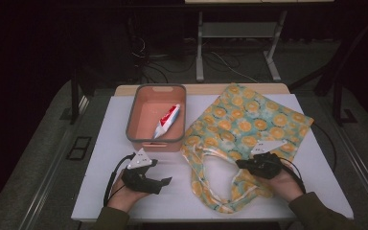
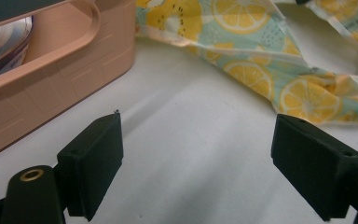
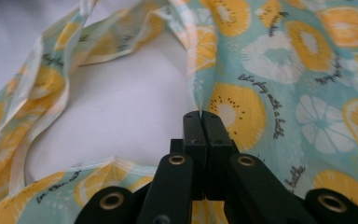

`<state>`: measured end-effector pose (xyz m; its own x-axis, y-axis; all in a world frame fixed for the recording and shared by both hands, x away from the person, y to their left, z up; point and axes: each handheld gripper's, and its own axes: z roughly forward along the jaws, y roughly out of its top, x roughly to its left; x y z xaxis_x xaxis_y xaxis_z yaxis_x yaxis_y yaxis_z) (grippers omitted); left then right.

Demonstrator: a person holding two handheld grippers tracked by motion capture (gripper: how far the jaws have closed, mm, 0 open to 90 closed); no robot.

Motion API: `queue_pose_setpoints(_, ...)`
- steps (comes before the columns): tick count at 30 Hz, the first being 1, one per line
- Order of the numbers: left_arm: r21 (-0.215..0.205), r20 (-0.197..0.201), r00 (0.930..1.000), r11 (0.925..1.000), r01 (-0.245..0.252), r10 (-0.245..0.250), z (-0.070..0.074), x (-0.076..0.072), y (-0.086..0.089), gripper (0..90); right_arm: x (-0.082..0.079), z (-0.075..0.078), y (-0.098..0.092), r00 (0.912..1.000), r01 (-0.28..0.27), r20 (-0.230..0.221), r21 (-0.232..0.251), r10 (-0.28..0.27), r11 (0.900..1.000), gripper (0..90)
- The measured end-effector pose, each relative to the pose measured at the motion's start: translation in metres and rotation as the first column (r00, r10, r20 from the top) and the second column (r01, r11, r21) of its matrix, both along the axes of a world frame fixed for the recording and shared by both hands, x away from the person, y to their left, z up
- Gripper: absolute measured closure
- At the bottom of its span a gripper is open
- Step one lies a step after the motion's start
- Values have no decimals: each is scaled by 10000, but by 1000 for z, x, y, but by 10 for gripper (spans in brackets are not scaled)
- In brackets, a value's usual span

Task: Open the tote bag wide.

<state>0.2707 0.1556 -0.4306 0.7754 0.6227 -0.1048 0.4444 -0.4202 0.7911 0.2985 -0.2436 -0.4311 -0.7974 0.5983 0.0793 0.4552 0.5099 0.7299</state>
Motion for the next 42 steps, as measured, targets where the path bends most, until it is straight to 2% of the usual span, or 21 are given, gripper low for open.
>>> queue_pose_setpoints(1, -27, -4, 10000, 10000, -6, 6, 0, 0, 0, 157, -2, 0, 4, 9999, -140, -53, 5, 140, 9999, 896)
queue_pose_setpoints(2, -40, -5, 10000, 10000, -29, 29, 0, 0, 1, 157, -5, -1, 9, 9992, -343, -207, 226, 348, 9992, 896)
queue_pose_setpoints(4, -89, -22, 10000, 9999, -69, 69, 0, 1, 3, 156, -6, -1, 11, 9984, -412, -368, 382, 427, 9984, 896)
queue_pose_setpoints(6, -93, -21, 10000, 9999, -86, 85, 0, 1, 4, 155, -9, -3, 17, 9974, -591, -402, 159, 597, 9981, 886)
queue_pose_setpoints(7, -85, -25, 10000, 9999, -73, 73, 0, 1, 4, 154, -8, -5, 18, 9972, -641, -398, -152, 634, 9978, 742)
queue_pose_setpoints(8, -75, -22, 10000, 9999, -69, 68, 0, 1, 4, 154, -8, -3, 17, 9969, -697, -378, -74, 694, 9975, 662)
queue_pose_setpoints(9, -64, -26, 10000, 10000, -49, 48, 0, 1, 3, 153, -8, 0, 15, 9961, -800, -355, 105, 803, 9967, 599)
queue_pose_setpoints(10, -80, -39, 10000, 10000, -41, 41, 0, 1, 3, 153, -8, 0, 15, 9961, -800, -355, 105, 803, 9967, 599)
queue_pose_setpoints(12, -91, -59, 10000, 10000, -14, 14, -1, 1, 3, 153, -11, 11, 15, 9957, -910, -156, 353, 916, 9952, 473)
queue_pose_setpoints(15, -63, -55, 10000, 10000, 49, -50, -1, 1, 2, 149, -21, 27, 24, 9898, -1425, 29, 793, 1427, 9866, 349)
queue_pose_setpoints(19, -121, -48, 9999, 9998, 141, -142, -2, 1, 2, 145, -32, 27, 40, 9811, -1934, 24, 724, 1937, 9784, 310)
queue_pose_setpoints(20, -137, -23, 9998, 9997, 191, -192, -3, 1, 2, 133, -39, 25, 51, 9742, -2249, -33, 636, 2256, 9723, 302)
queue_pose_setpoints(22, -168, 12, 9997, 9996, 240, -240, -3, 0, 1, 127, -42, 23, 56, 9711, -2374, -98, 609, 2384, 9695, 301)
queue_pose_setpoints(25, -155, 120, 9997, 9996, 215, -213, -4, 1, 0, 76, -50, 15, 72, 9549, -2939, -357, 276, 2948, 9554, 303)
queue_pose_setpoints(29, -38, 199, 9998, 10000, 30, -29, -5, 2, 0, 15, -53, 7, 80, 9484, -3115, -598, 58, 3113, 9502, 322)
queue_pose_setpoints(32, -39, 218, 9998, 10000, -28, 29, -6, 3, 1, 0, -56, -6, 89, 9385, -3381, -844, -265, 3349, 9407, 348)
queue_pose_setpoints(35, -71, 226, 9997, 10000, 3, -2, -6, 3, 1, 0, -57, -11, 93, 9353, -3471, -908, -459, 3421, 9367, 384)
queue_pose_setpoints(36, -69, 212, 9998, 10000, 22, -21, -6, 4, 1, 0, -58, -13, 94, 9324, -3552, -921, -563, 3494, 9331, 426)
queue_pose_setpoints(38, -23, 160, 9999, 10000, 54, -53, -7, 4, 0, 0, -59, -14, 94, 9334, -3581, -583, -813, 3542, 9301, 530)
queue_pose_setpoints(40, 36, 107, 9999, 9999, 106, -107, -8, 3, -1, 0, -59, -13, 93, 9318, -3620, -562, -744, 3585, 9292, 703)
queue_pose_setpoints(42, 71, 93, 9999, 9999, 123, -124, -8, 3, -2, 0, -58, -13, 92, 9336, -3575, -533, -768, 3542, 9307, 786)
